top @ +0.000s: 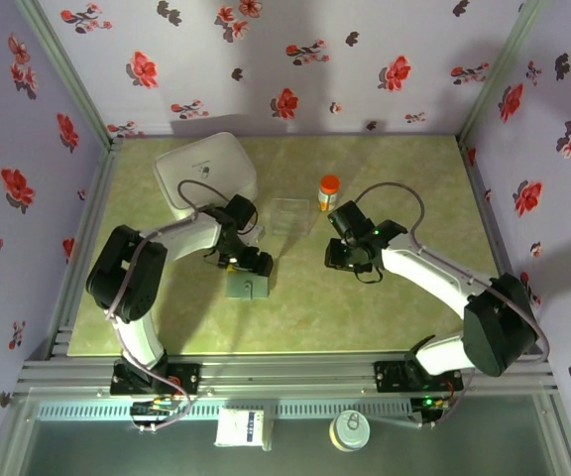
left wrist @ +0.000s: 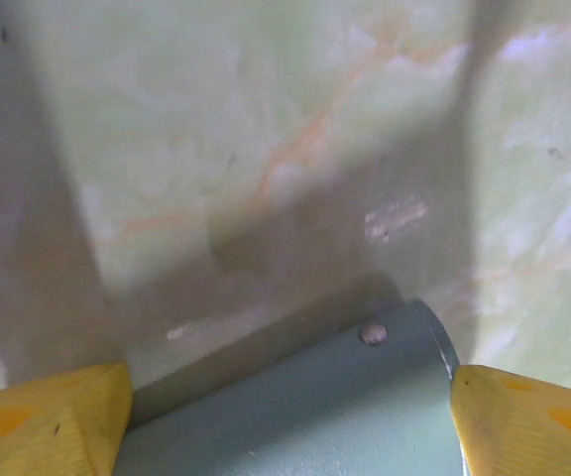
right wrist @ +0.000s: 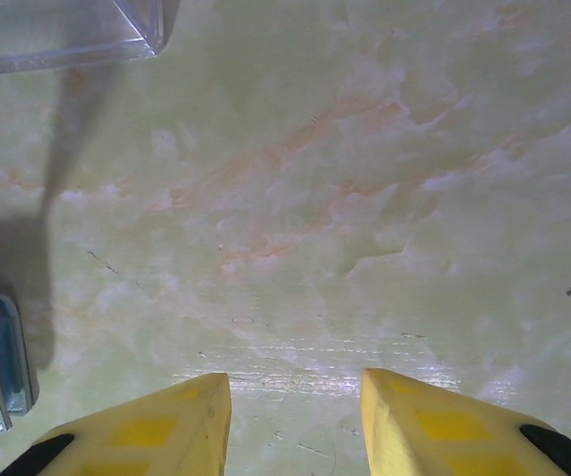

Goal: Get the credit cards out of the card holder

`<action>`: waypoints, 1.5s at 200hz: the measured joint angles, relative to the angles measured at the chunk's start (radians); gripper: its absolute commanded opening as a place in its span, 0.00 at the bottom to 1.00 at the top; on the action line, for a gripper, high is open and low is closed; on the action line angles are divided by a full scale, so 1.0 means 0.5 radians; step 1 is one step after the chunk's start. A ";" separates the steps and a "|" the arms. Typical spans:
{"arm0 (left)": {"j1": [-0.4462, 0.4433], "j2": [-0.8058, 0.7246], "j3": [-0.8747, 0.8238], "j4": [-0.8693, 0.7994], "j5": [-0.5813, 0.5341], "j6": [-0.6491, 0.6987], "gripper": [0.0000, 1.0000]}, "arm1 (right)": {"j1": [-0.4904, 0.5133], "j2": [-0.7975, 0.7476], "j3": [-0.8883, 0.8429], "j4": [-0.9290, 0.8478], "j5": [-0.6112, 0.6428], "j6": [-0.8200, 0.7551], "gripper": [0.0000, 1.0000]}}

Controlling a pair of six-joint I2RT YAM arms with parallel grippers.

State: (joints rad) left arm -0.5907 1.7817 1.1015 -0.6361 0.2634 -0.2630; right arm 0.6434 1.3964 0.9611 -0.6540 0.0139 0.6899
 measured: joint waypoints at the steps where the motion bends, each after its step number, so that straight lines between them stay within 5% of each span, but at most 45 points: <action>1: -0.001 -0.005 -0.007 0.000 0.001 -0.001 0.86 | 0.000 0.002 0.000 0.001 0.000 0.001 0.42; 86: -0.165 -0.379 -0.449 0.191 0.045 -0.335 0.88 | 0.020 0.076 0.053 0.014 -0.038 -0.002 0.46; 200: -0.377 -0.510 -0.736 0.867 0.217 -1.026 0.56 | 0.167 0.182 0.066 0.076 -0.098 0.005 0.39; 300: -0.128 -0.843 -1.048 1.026 0.224 -1.215 0.44 | 0.490 0.535 0.372 0.084 -0.087 0.080 0.36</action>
State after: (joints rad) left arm -0.6548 1.3602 0.5774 -0.1230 0.3756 -0.8703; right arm 0.8883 1.6638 1.1473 -0.6121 -0.0296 0.7300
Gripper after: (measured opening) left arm 0.444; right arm 0.358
